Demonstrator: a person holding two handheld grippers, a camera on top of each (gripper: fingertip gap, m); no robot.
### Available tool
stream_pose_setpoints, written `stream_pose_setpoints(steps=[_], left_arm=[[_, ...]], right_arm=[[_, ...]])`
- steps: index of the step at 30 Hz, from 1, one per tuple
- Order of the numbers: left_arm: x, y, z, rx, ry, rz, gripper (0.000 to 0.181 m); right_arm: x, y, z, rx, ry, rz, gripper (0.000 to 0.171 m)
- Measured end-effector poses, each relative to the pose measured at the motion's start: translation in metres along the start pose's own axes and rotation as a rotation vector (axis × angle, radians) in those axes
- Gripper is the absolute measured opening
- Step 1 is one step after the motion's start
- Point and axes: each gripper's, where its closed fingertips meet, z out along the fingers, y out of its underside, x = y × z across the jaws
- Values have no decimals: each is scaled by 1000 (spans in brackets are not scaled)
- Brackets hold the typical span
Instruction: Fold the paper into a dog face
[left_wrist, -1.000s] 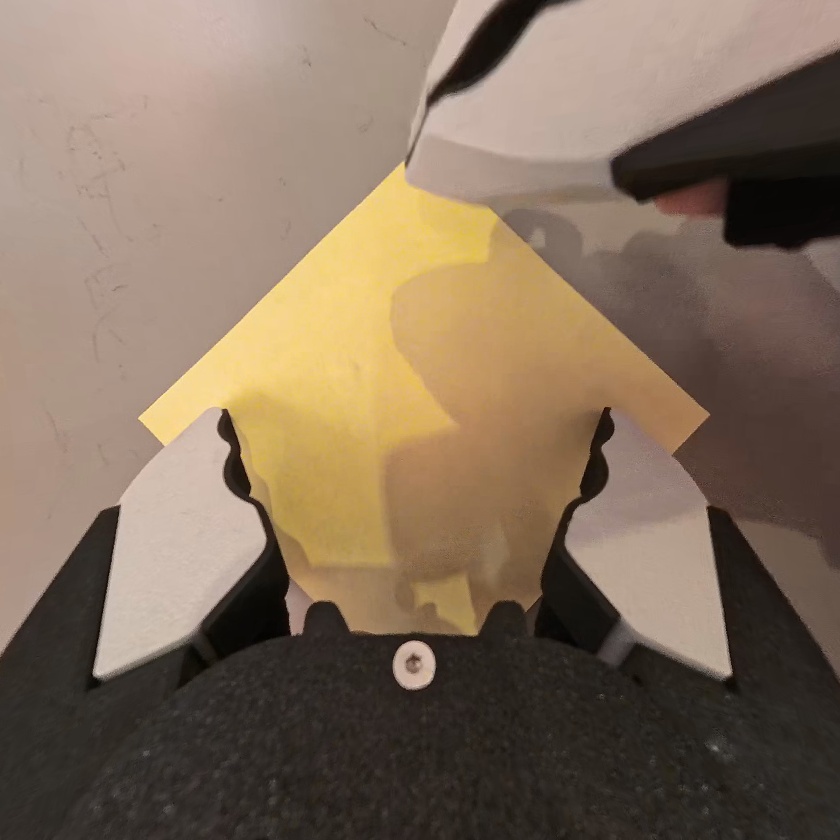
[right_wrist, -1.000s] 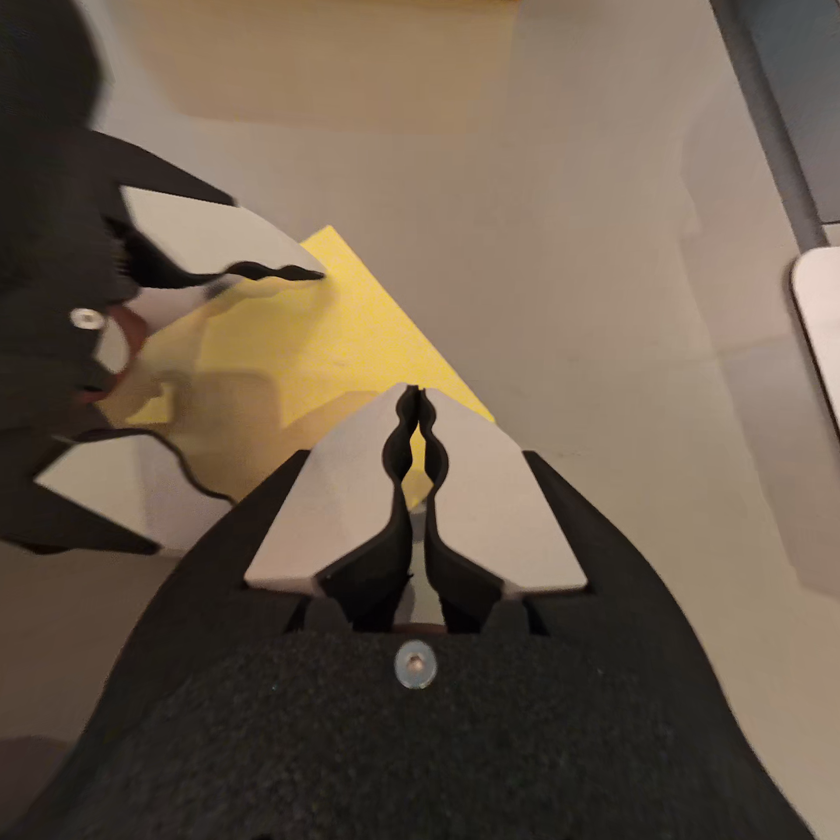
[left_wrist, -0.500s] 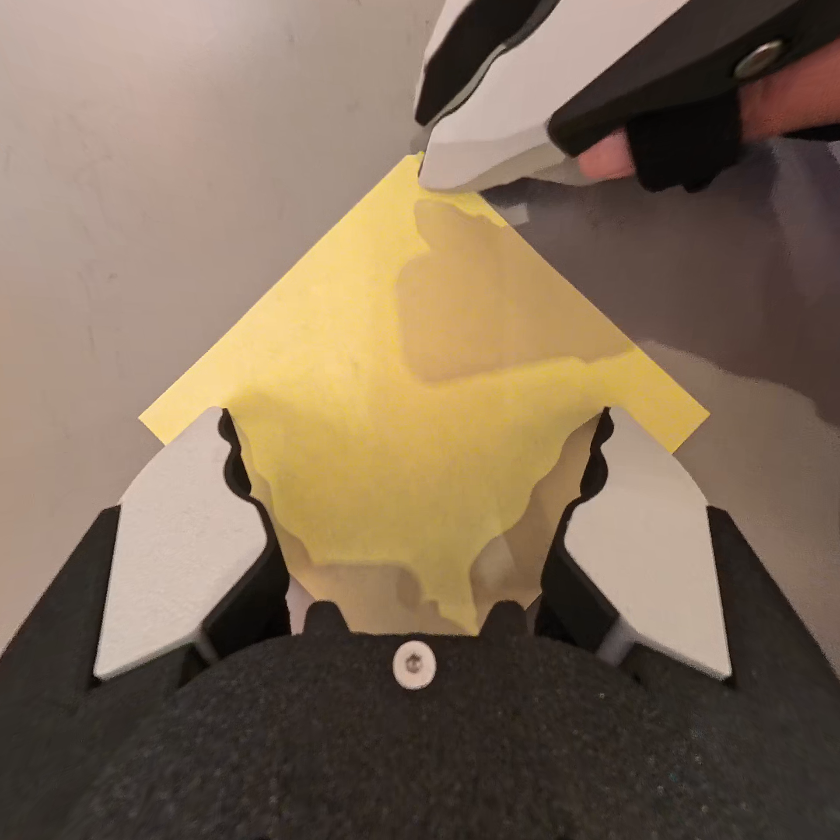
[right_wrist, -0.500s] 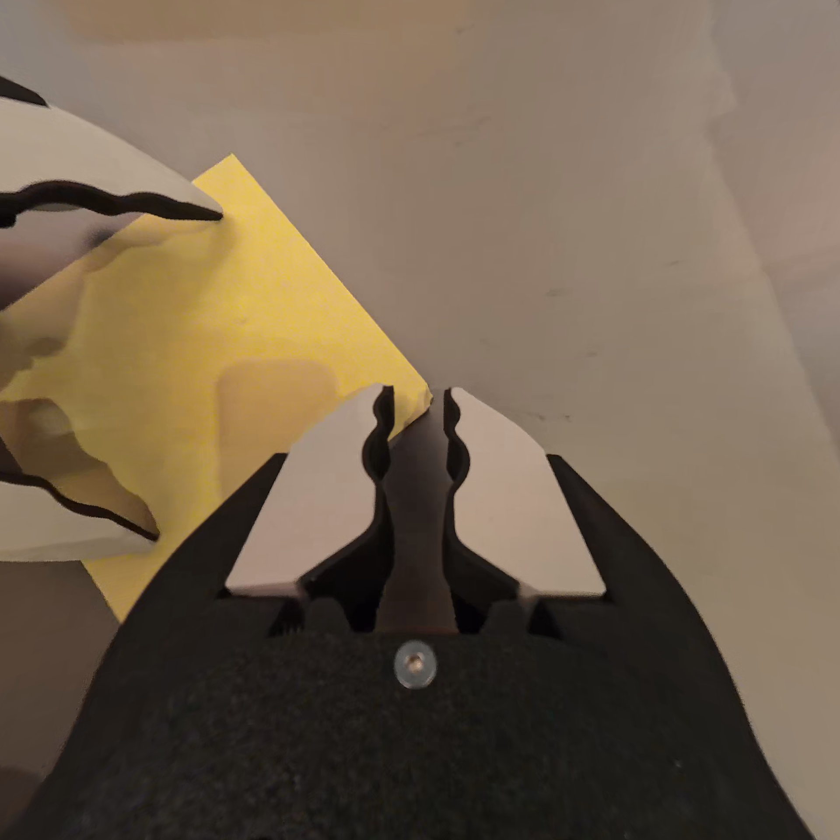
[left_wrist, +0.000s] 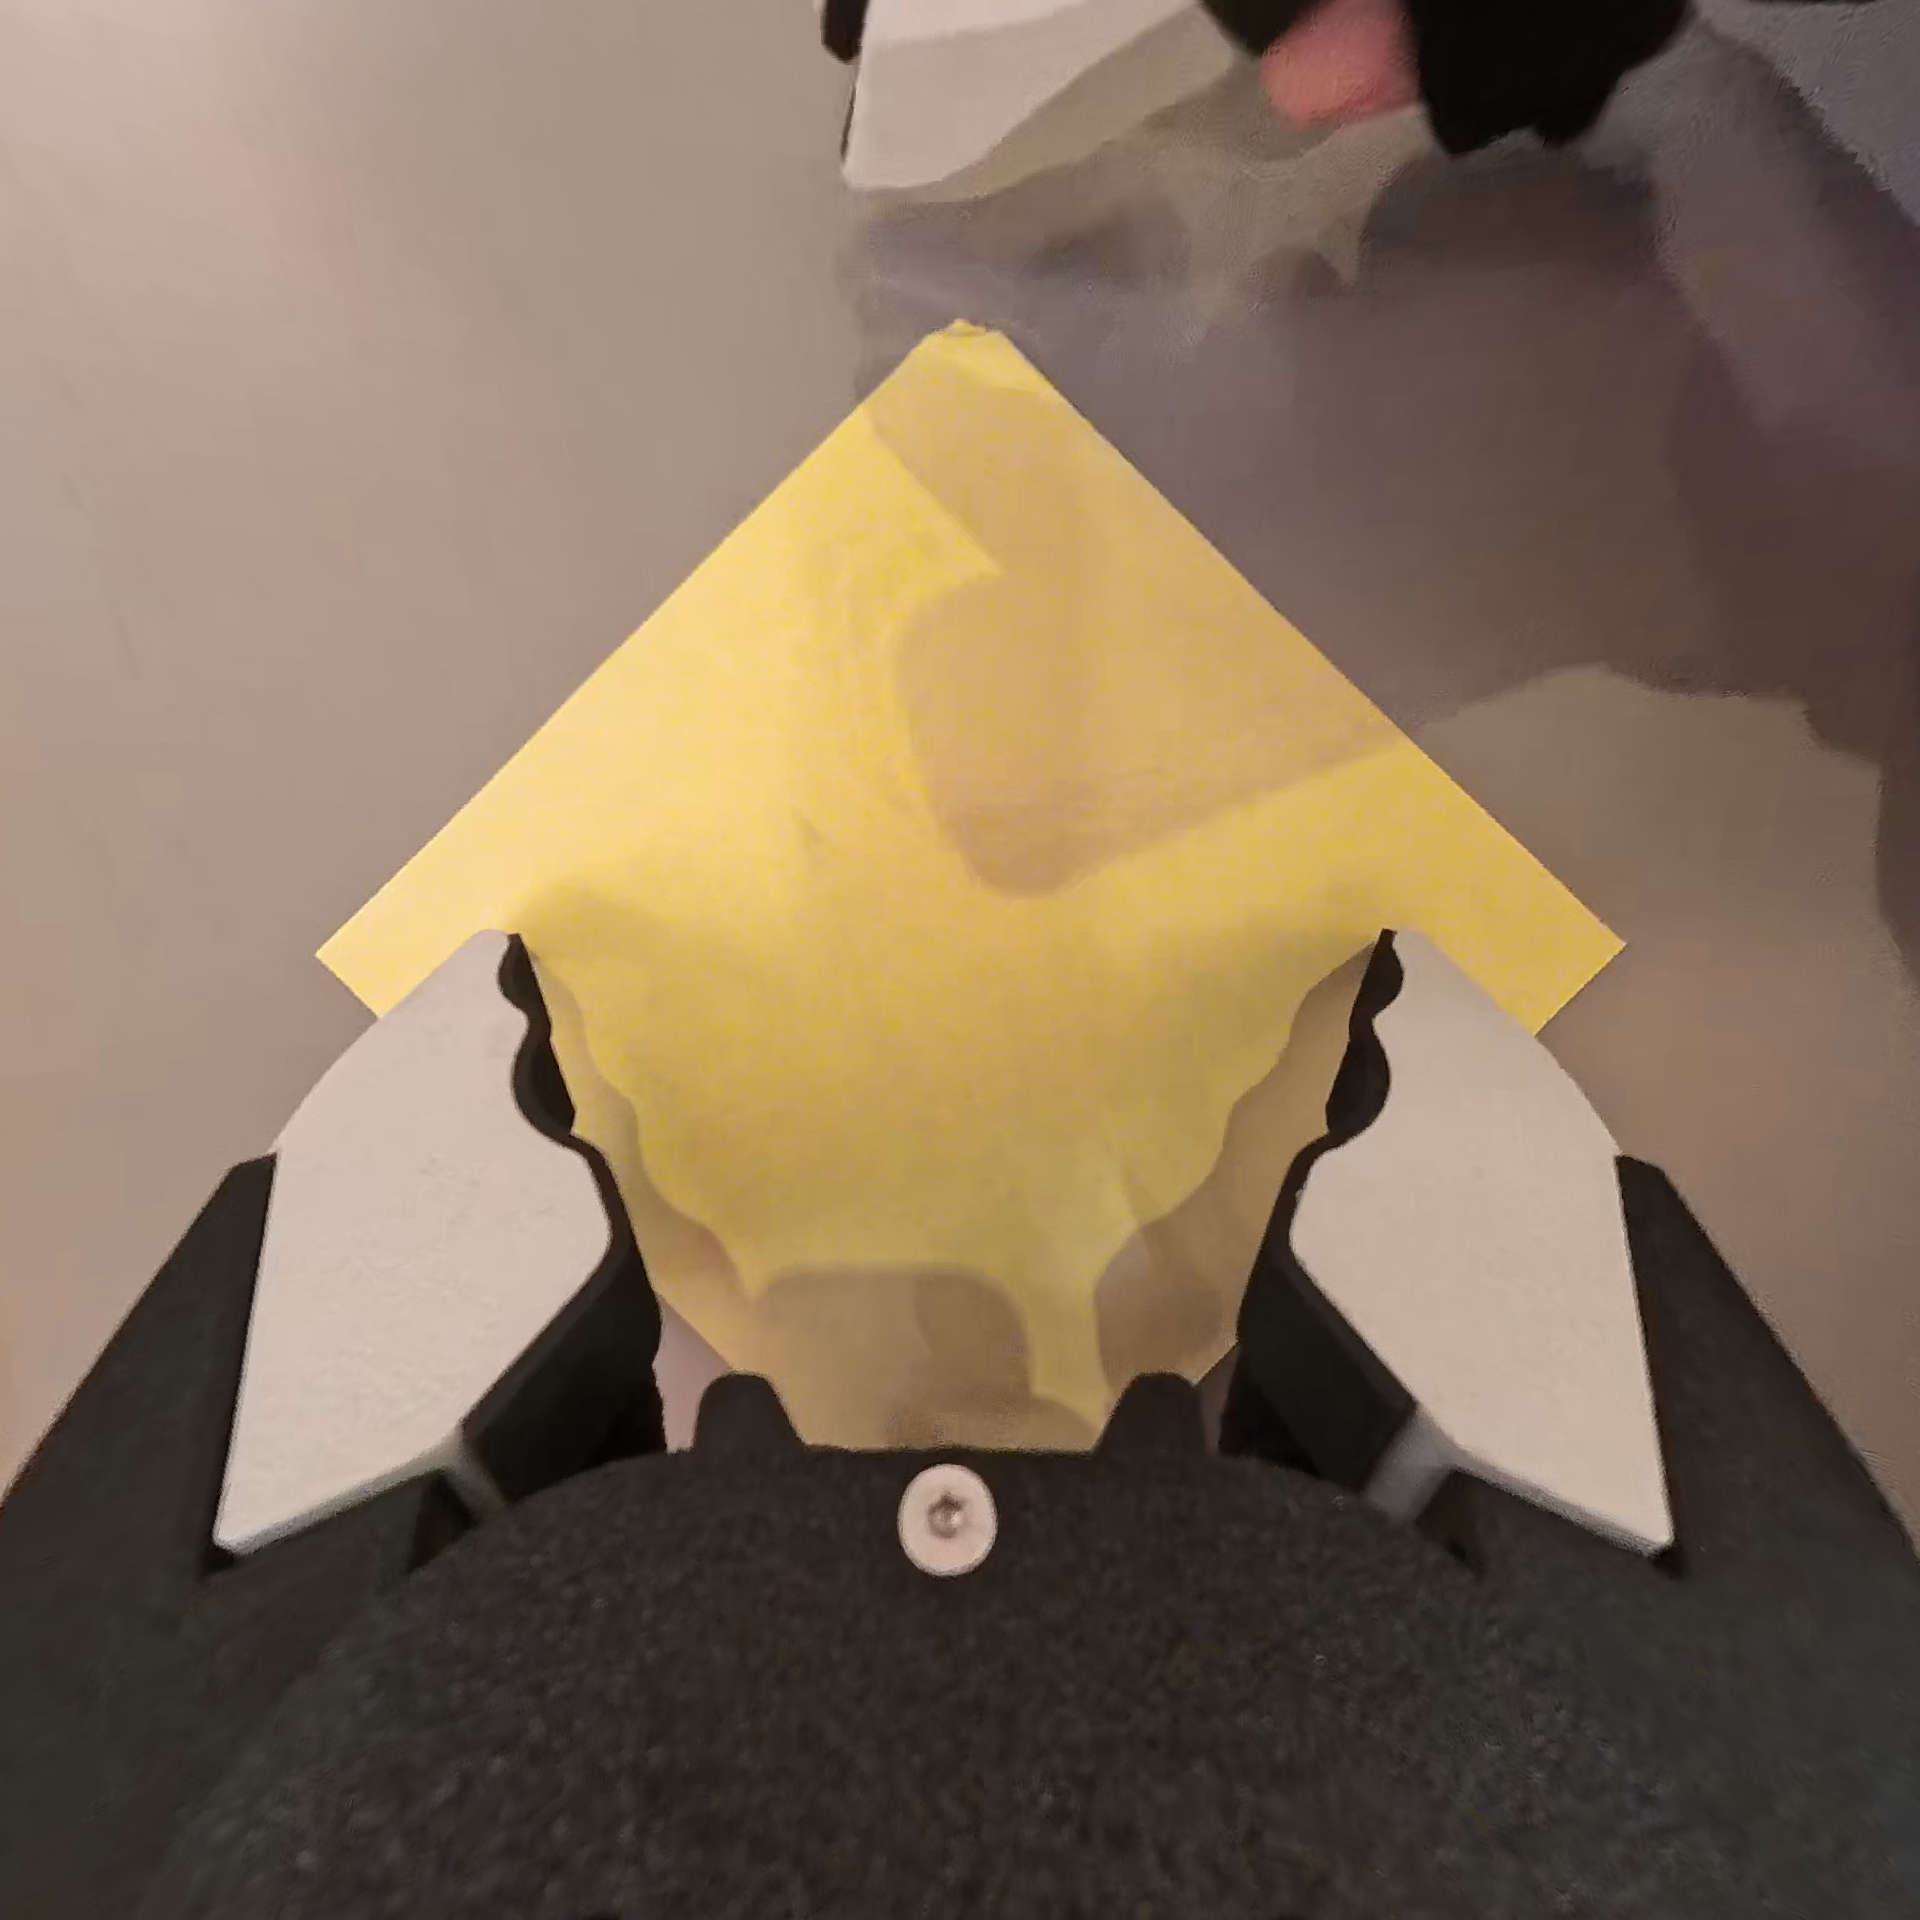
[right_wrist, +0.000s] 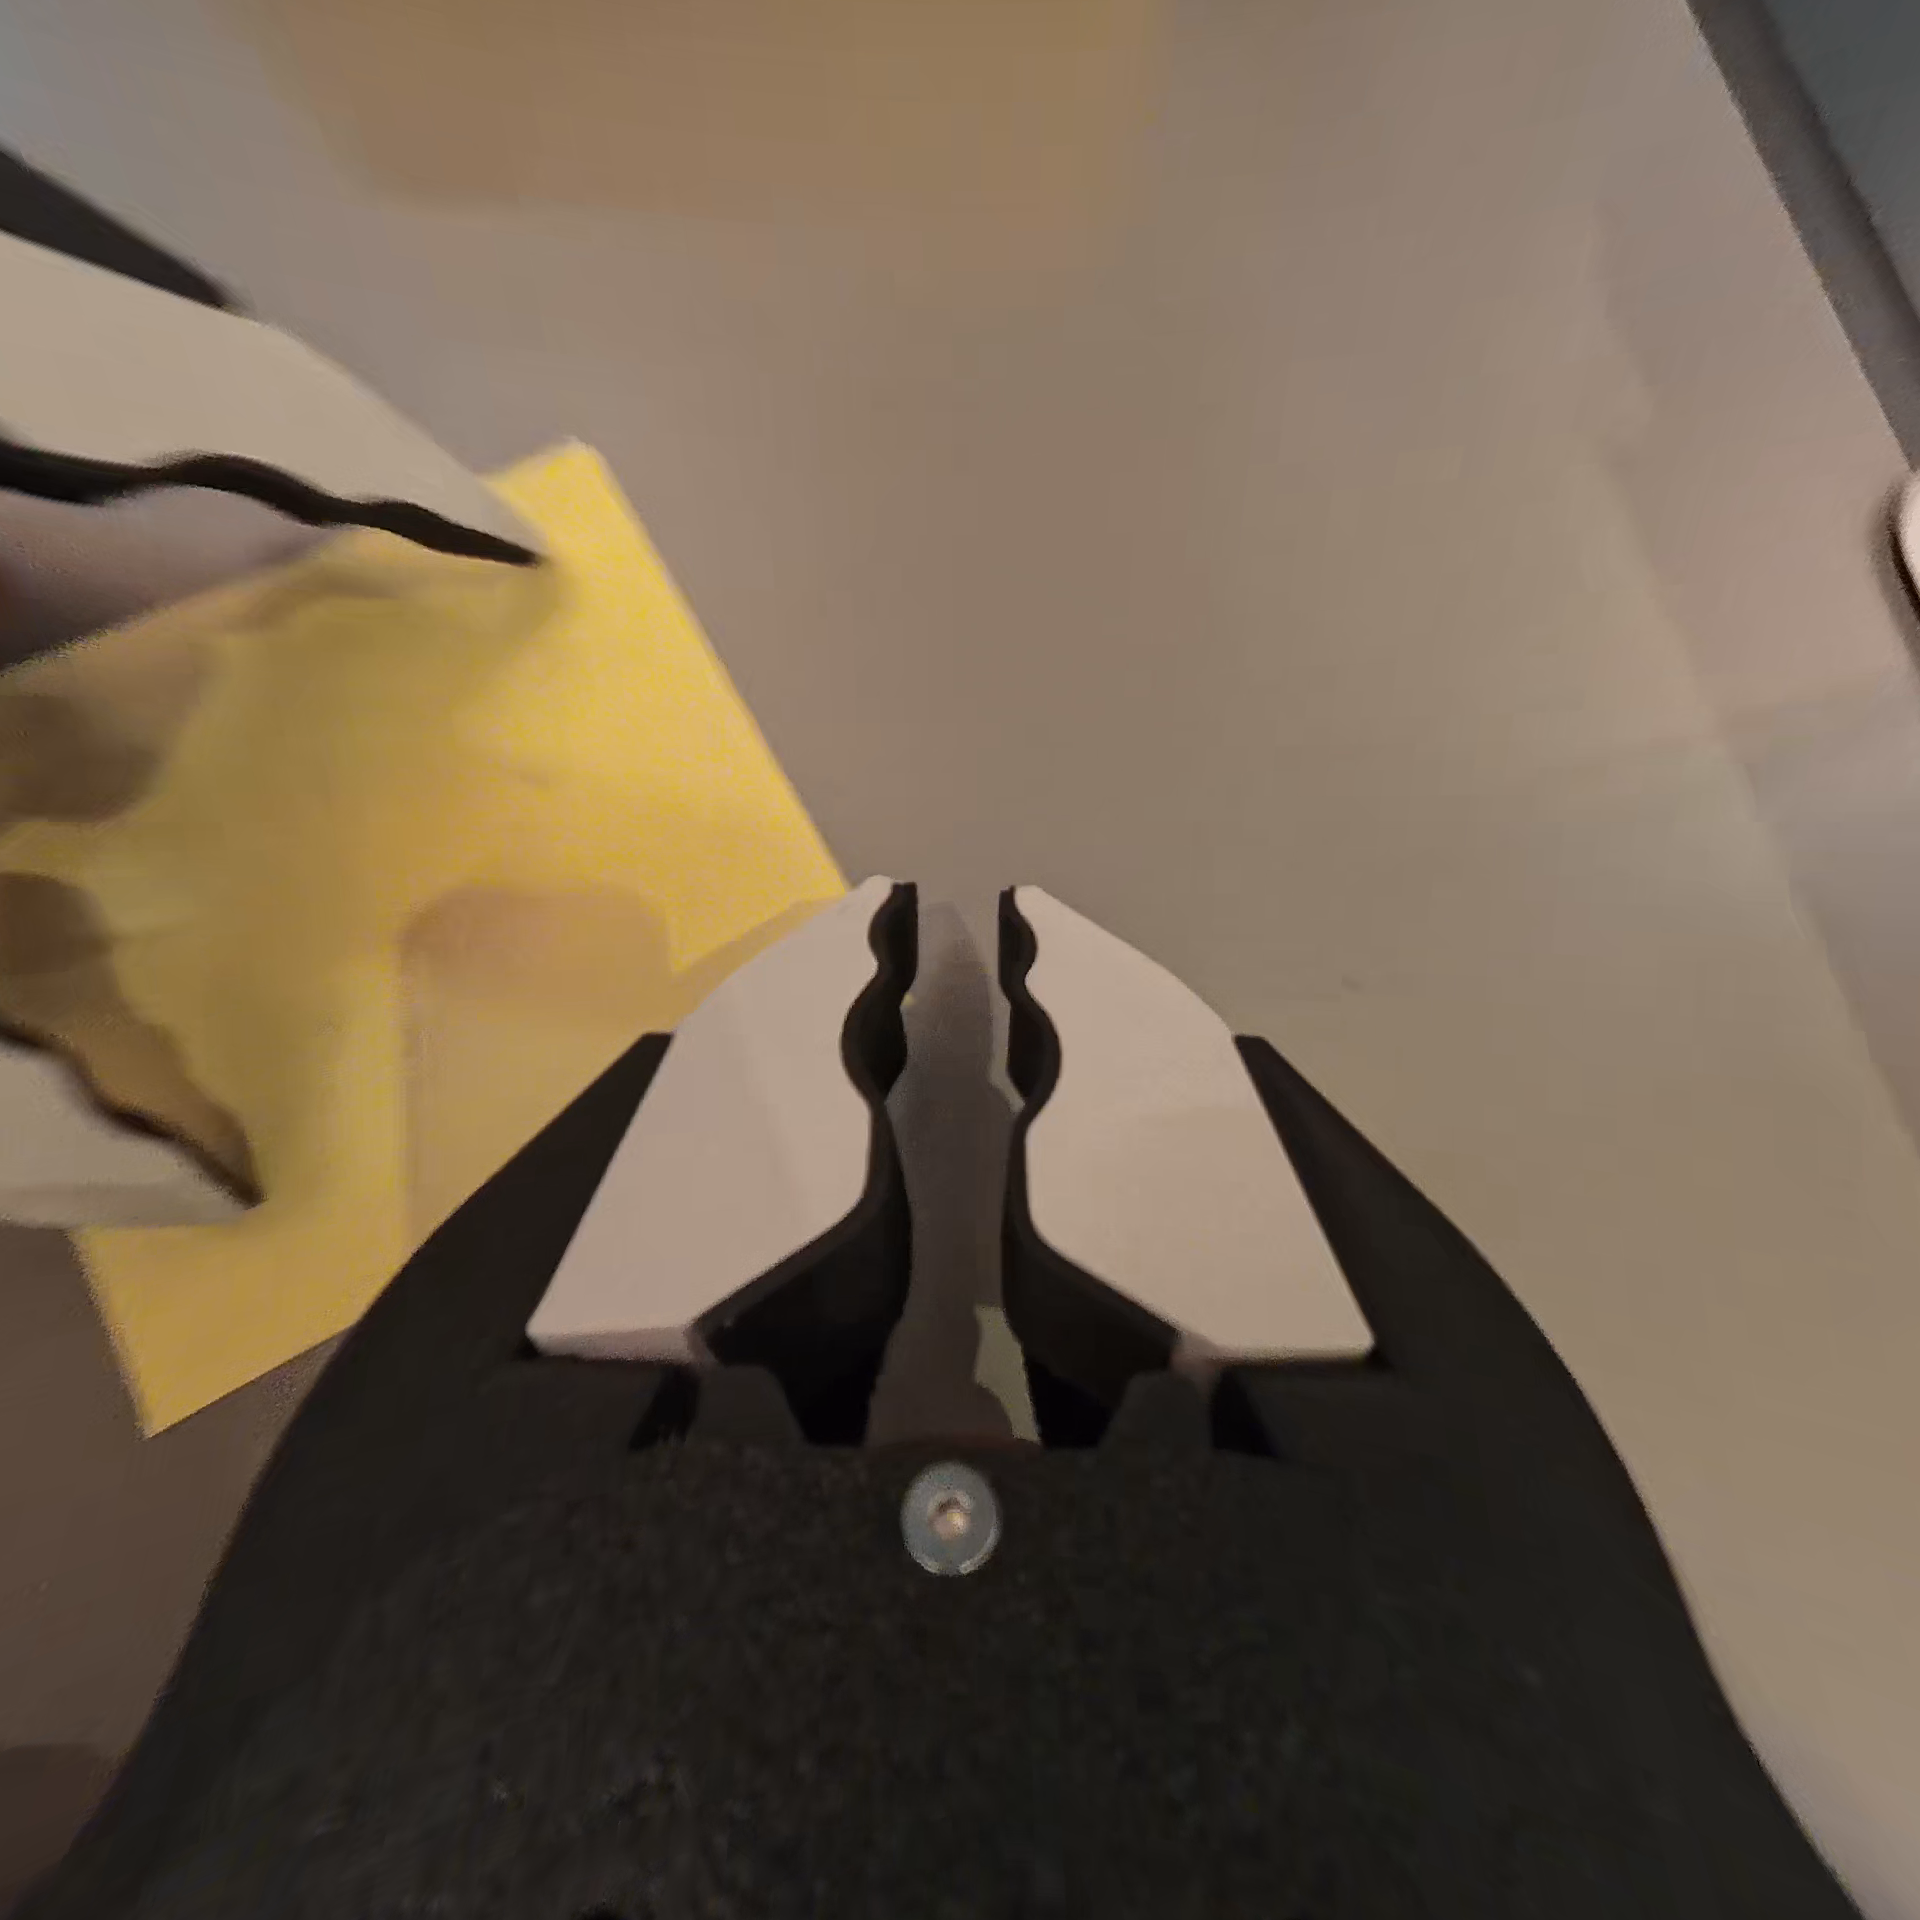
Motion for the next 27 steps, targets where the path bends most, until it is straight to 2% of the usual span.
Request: stream_pose_setpoints(steps=[2, 4, 6, 9, 12, 15, 17, 21, 27], left_arm=[[6, 11, -7, -4, 42, 61, 141], [10, 22, -15, -9, 80, 116, 141], [12, 32, -22, -15, 103, 150, 141], [16, 40, -27, 3, 121, 173, 141], [20, 41, -28, 18, 137, 193, 141], [20, 43, -29, 11, 158, 225, 141], [20, 45, -31, 6, 179, 257, 141], [19, 50, -34, 7, 222, 318, 141], [14, 56, -38, -6, 274, 398, 141]], right_arm=[[-35, 0, -8, 37, -58, -52, 16], [-60, 21, -15, -44, -50, -65, 24], [-73, 40, -26, -100, -6, 3, 26], [-90, 46, -34, -35, -10, 105, 27], [-97, 53, -32, -37, 6, -34, 29], [-84, 48, -32, -66, 5, -157, 30], [-79, 41, -29, -62, -69, -178, 29], [-97, 43, -21, -140, -274, -272, 29], [-112, 43, -17, -168, -376, -353, 27]])
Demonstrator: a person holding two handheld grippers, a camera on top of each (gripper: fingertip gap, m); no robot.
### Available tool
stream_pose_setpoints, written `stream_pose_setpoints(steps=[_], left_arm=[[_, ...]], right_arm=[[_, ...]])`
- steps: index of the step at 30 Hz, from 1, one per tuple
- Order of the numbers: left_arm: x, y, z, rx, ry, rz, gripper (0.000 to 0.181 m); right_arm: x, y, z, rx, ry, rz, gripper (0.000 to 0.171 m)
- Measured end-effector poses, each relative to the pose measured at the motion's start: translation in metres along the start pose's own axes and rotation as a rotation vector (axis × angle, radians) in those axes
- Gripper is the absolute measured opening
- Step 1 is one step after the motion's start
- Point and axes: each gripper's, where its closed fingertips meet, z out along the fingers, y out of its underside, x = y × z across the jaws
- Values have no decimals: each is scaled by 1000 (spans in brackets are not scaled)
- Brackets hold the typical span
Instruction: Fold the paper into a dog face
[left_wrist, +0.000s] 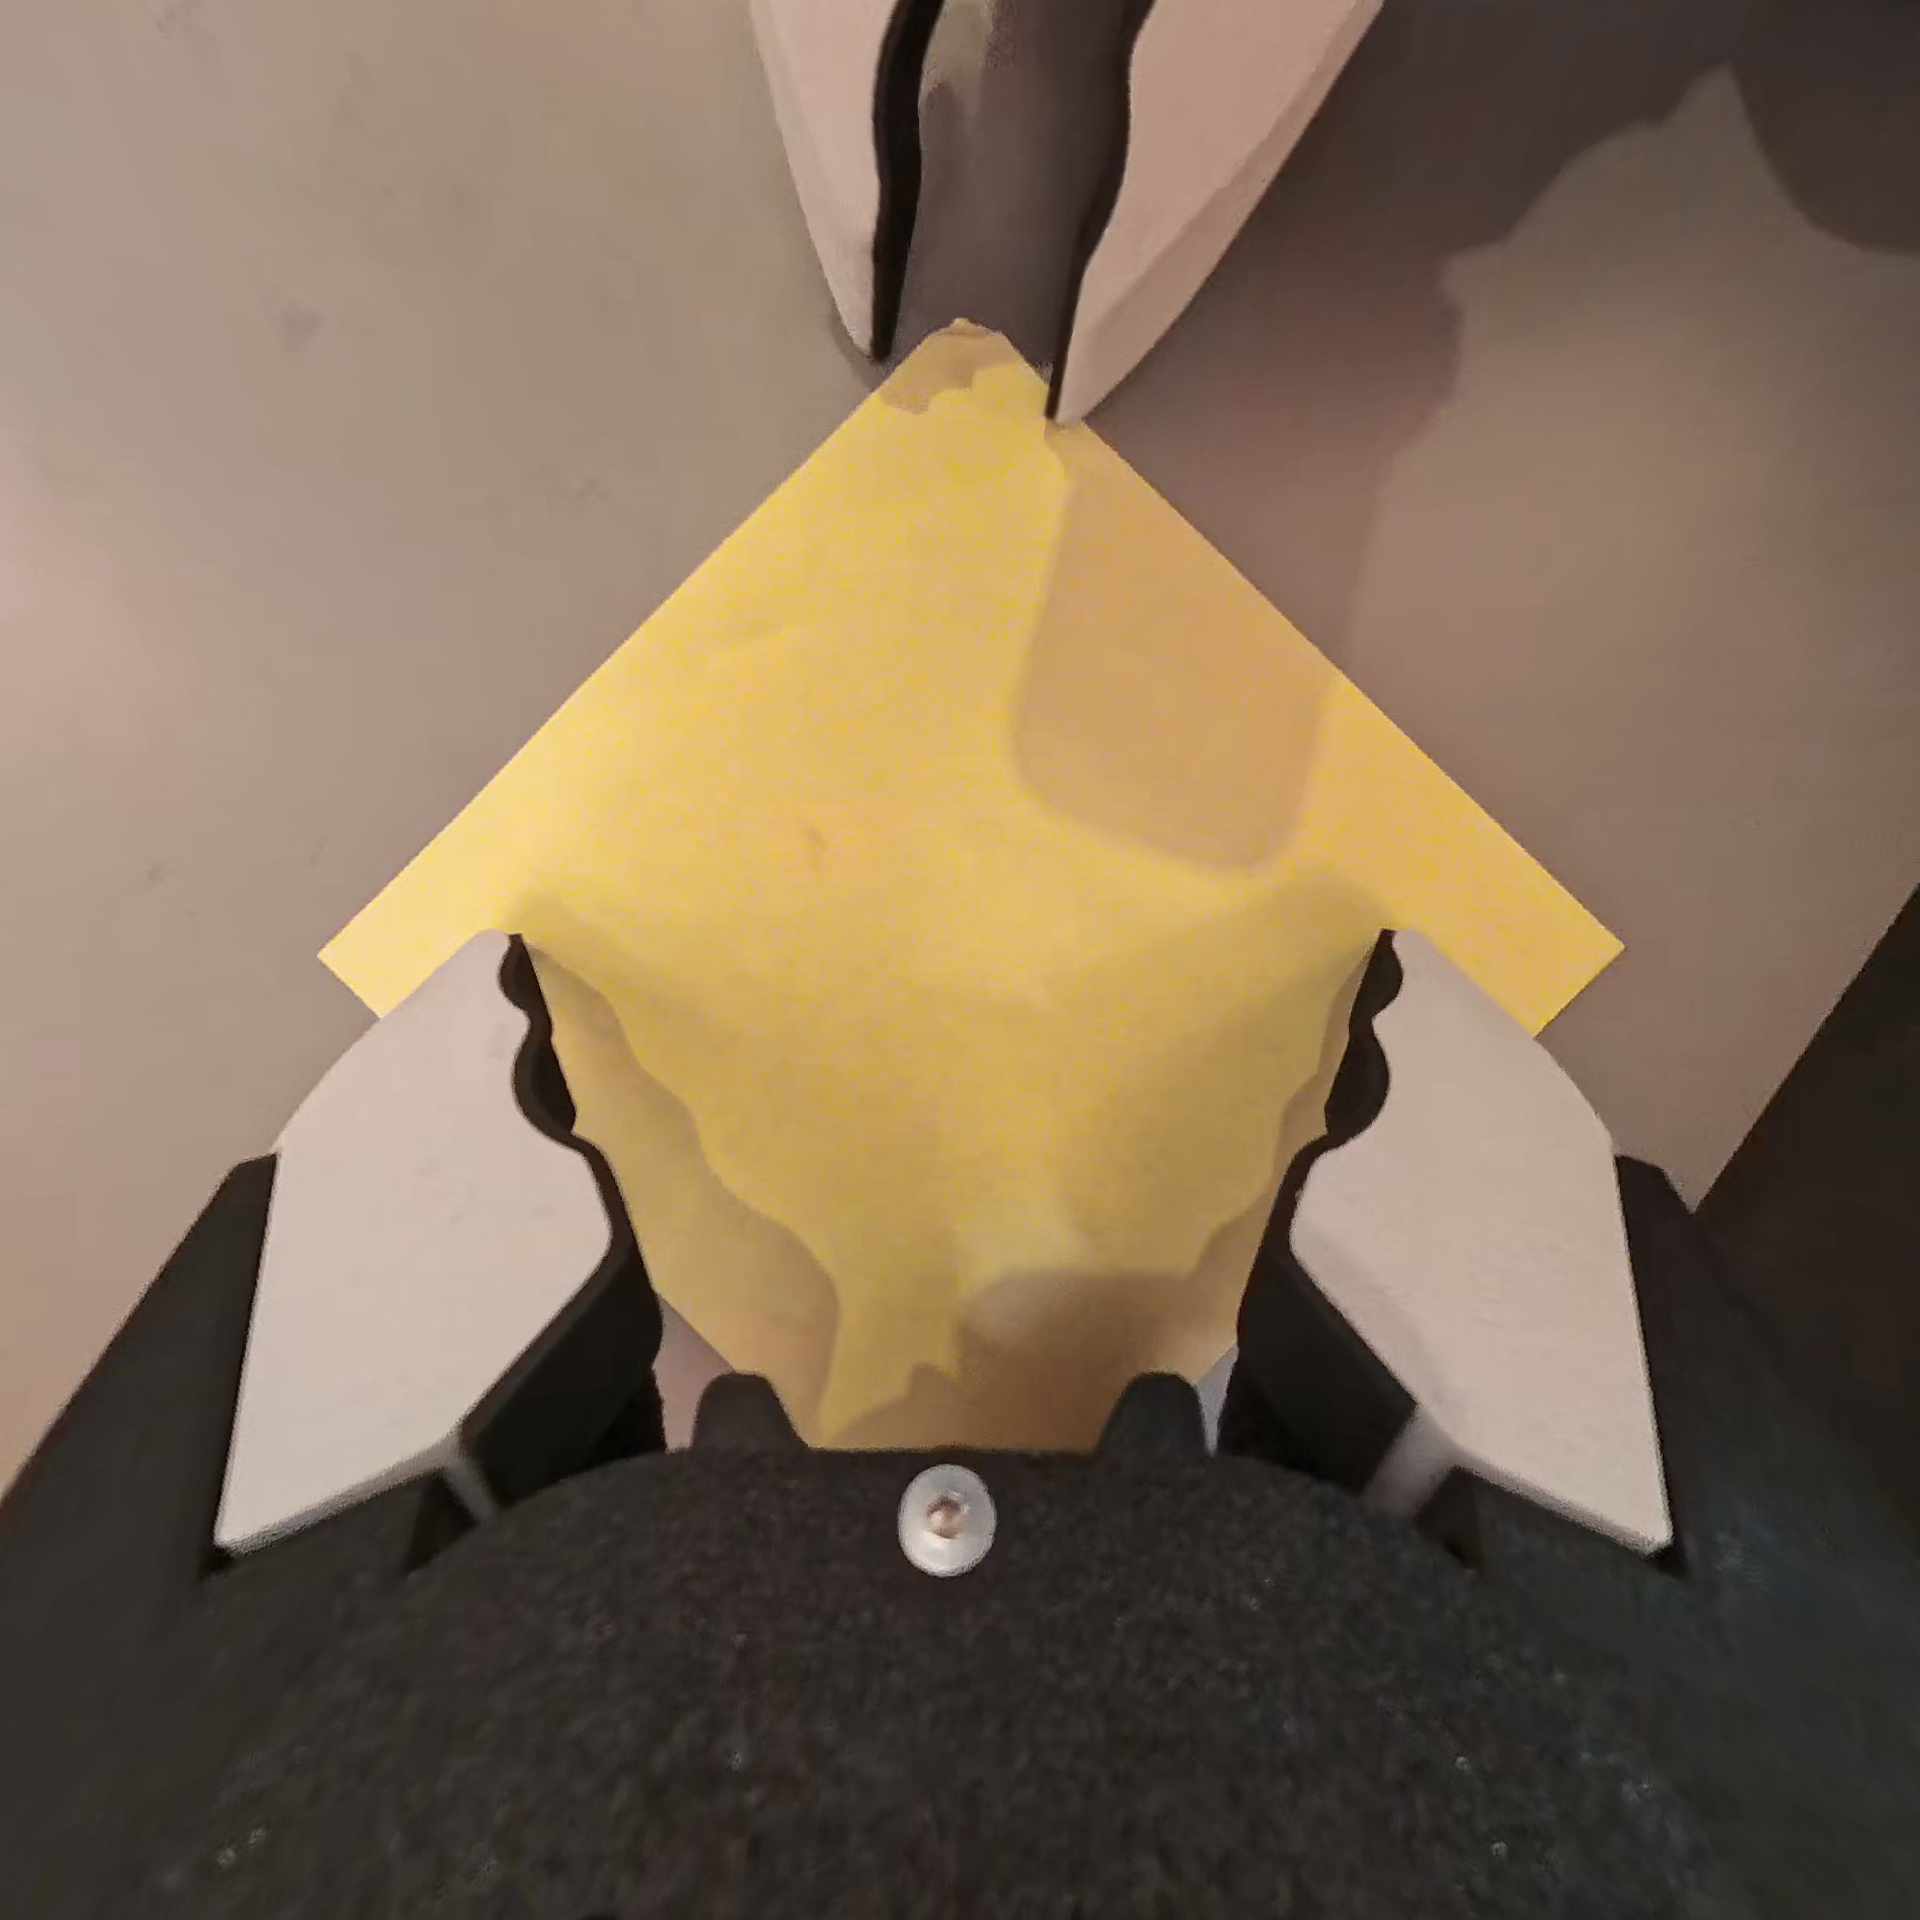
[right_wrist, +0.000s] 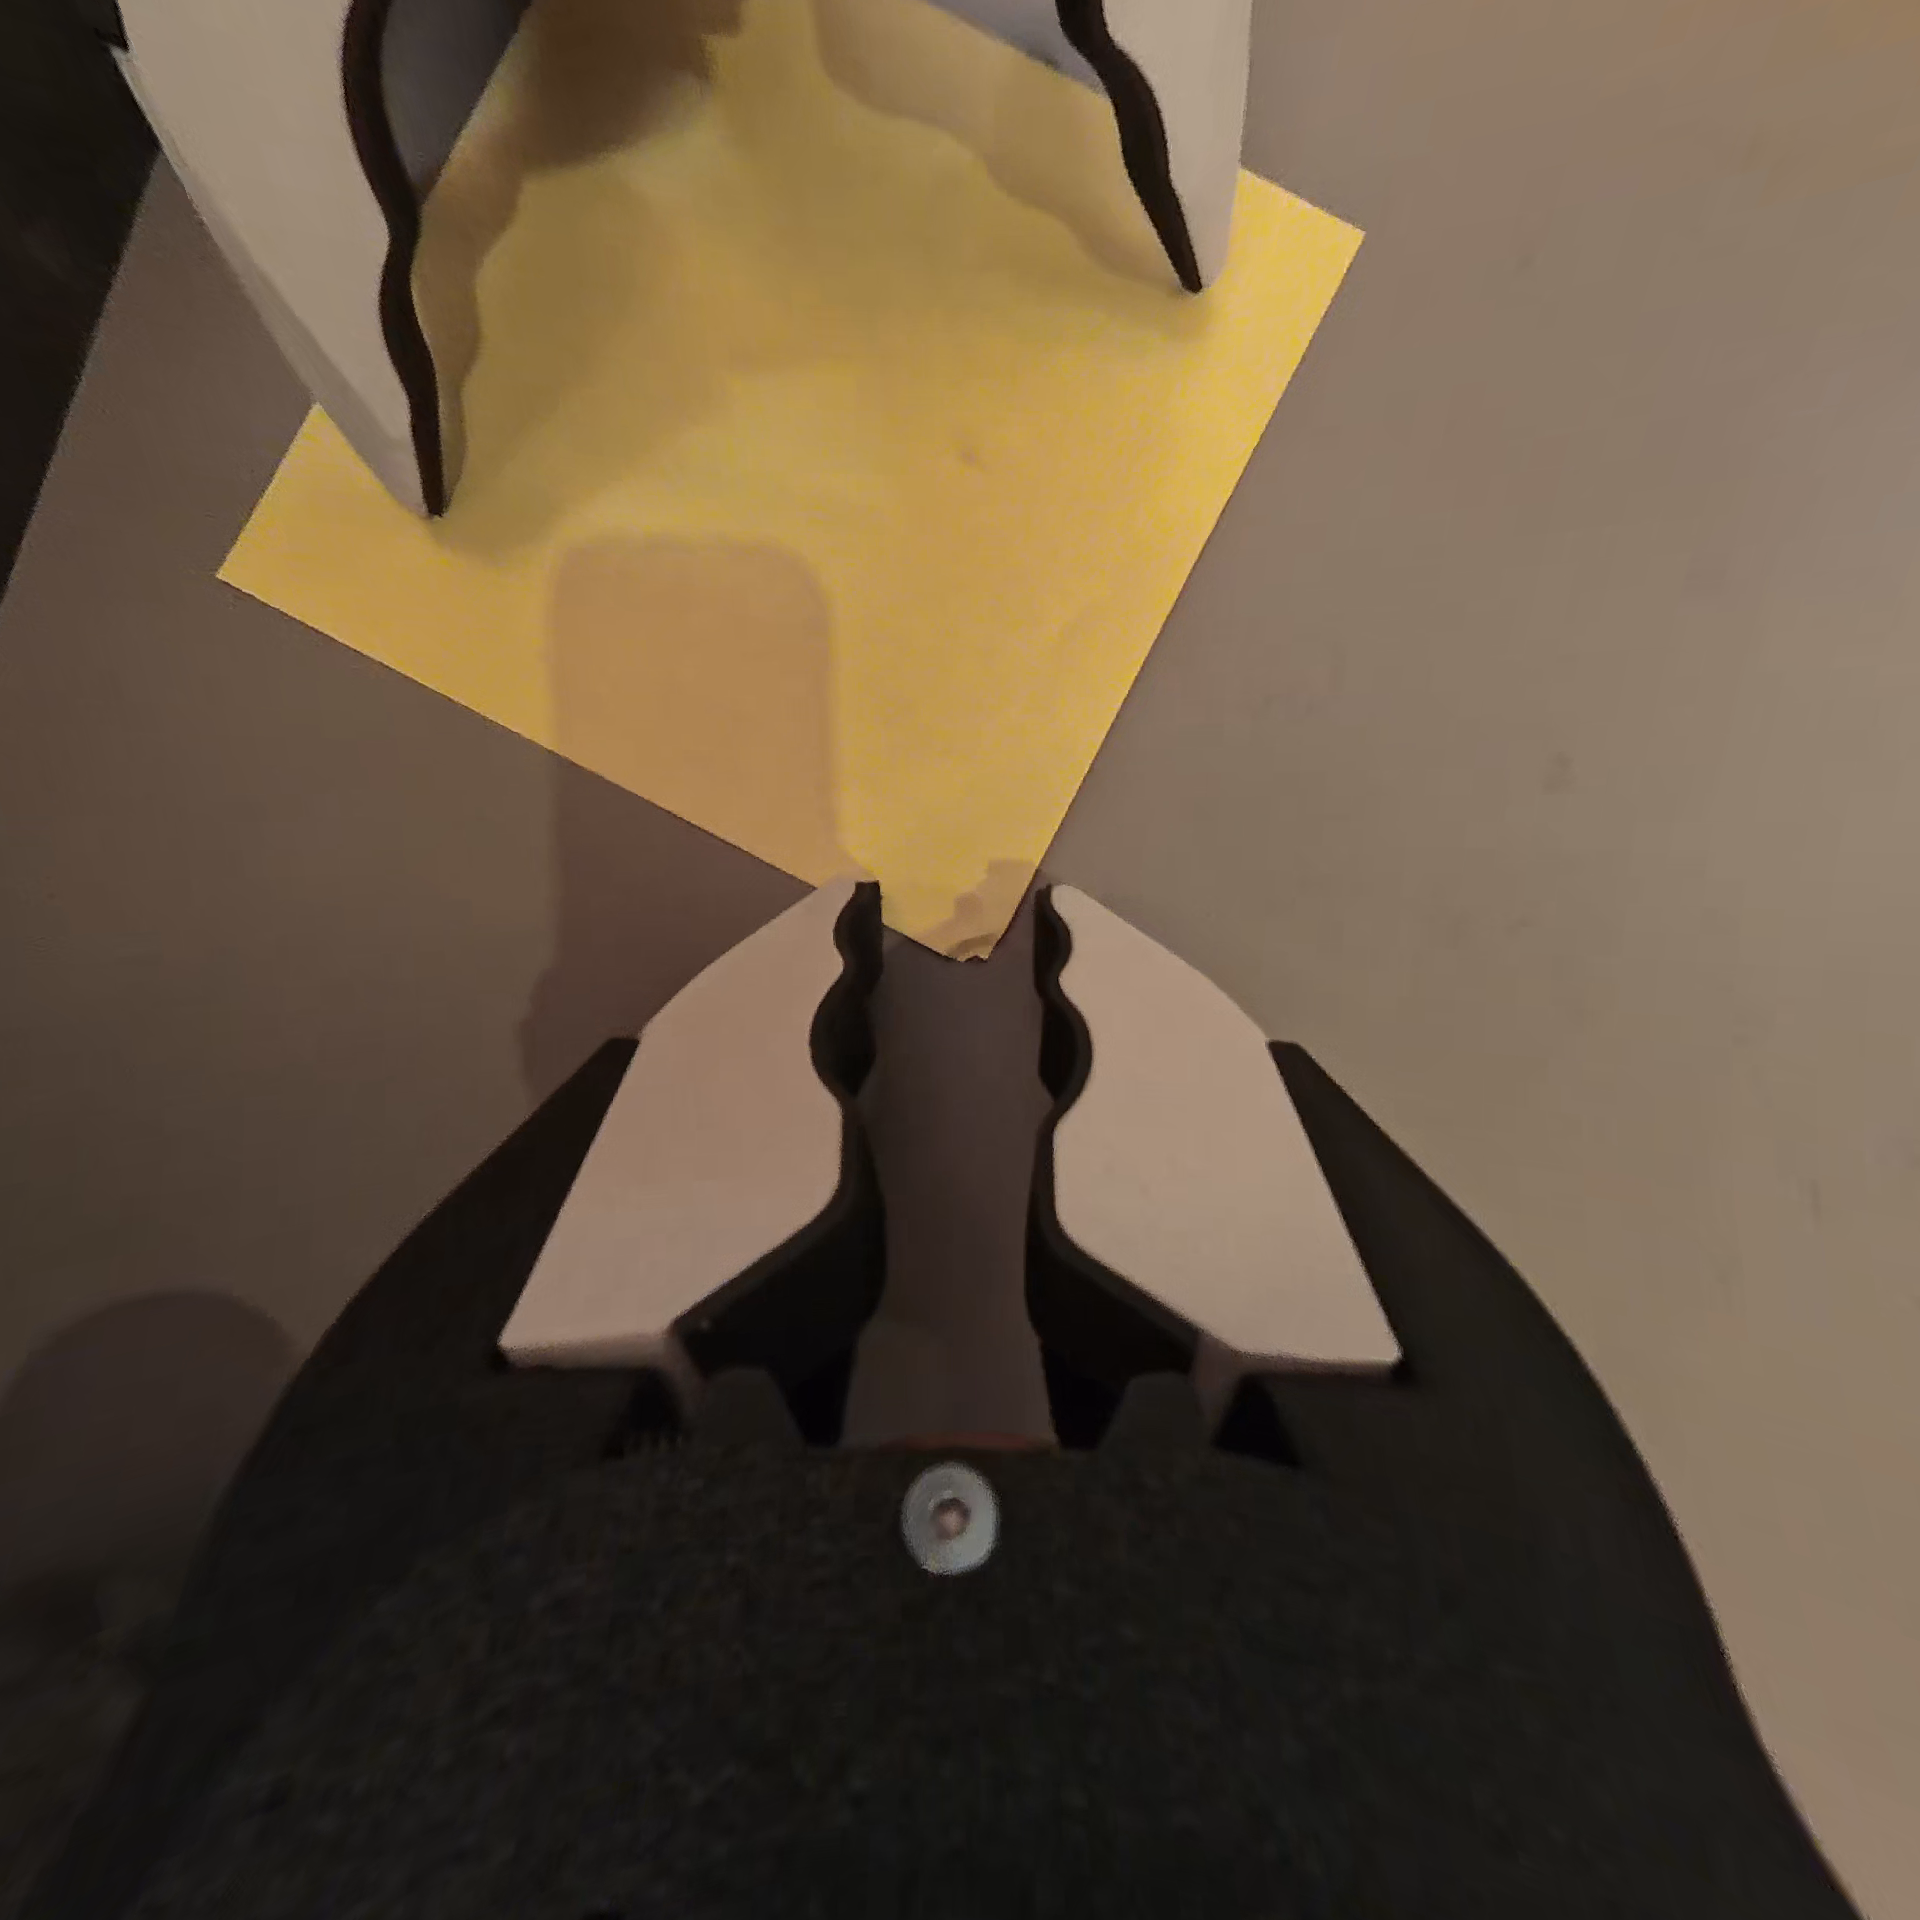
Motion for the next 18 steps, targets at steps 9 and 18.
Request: stream_pose_setpoints(steps=[9, 18], left_arm=[[0, -1, 1, 1, -14, -19, 141], [0, 0, 0, 15, -8, -12, 141]], right_arm=[[-17, -16, 7, 87, -129, 114, 26], [-43, -41, 11, 227, -263, 170, 40]])
